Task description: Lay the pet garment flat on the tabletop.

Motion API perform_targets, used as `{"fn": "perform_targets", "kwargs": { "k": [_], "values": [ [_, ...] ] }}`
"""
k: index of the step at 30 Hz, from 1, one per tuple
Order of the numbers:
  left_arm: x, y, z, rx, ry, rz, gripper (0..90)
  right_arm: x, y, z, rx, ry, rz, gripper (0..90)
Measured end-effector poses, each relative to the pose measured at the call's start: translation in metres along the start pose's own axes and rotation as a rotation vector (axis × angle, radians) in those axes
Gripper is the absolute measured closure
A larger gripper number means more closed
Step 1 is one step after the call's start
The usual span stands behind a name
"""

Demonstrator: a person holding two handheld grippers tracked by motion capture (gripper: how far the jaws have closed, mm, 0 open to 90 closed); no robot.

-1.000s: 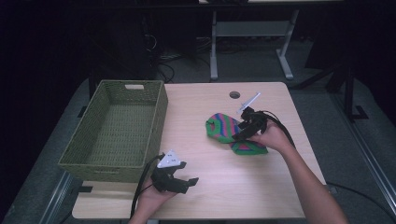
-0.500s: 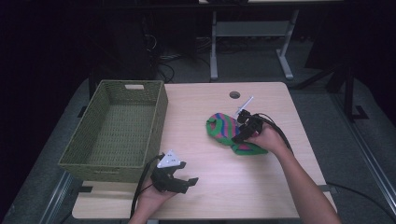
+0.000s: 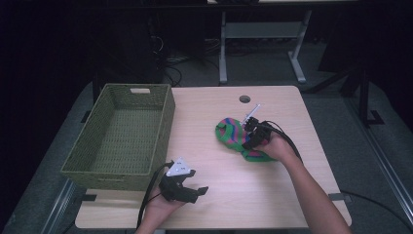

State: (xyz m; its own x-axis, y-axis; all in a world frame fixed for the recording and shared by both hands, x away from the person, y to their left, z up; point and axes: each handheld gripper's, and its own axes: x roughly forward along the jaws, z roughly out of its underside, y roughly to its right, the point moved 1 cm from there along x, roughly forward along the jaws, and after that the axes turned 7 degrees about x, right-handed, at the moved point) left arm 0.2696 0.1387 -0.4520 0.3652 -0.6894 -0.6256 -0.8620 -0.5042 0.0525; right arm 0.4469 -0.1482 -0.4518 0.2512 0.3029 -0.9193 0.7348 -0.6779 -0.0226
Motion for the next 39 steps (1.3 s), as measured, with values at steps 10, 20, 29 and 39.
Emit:
{"fn": "perform_targets", "kwargs": {
  "k": [10, 20, 29, 39],
  "values": [
    [-0.002, -0.001, 0.000, -0.004, 0.006, -0.007, 23.0, -0.001, -0.002, -0.004, 0.032, -0.017, 0.033, 59.6],
    [0.000, 0.002, -0.001, -0.001, 0.006, 0.004, 23.1, -0.002, 0.001, -0.002, 0.072, 0.004, 0.030, 66.6],
    [-0.002, -0.001, 0.000, -0.007, 0.006, -0.004, 23.1, -0.008, 0.012, 0.003, 0.140, 0.063, -0.033, 72.9],
    [-0.001, 0.000, 0.000, -0.007, 0.006, 0.000, 23.1, -0.019, 0.014, 0.006, 0.164, 0.101, -0.066, 73.5]
  ]
}}
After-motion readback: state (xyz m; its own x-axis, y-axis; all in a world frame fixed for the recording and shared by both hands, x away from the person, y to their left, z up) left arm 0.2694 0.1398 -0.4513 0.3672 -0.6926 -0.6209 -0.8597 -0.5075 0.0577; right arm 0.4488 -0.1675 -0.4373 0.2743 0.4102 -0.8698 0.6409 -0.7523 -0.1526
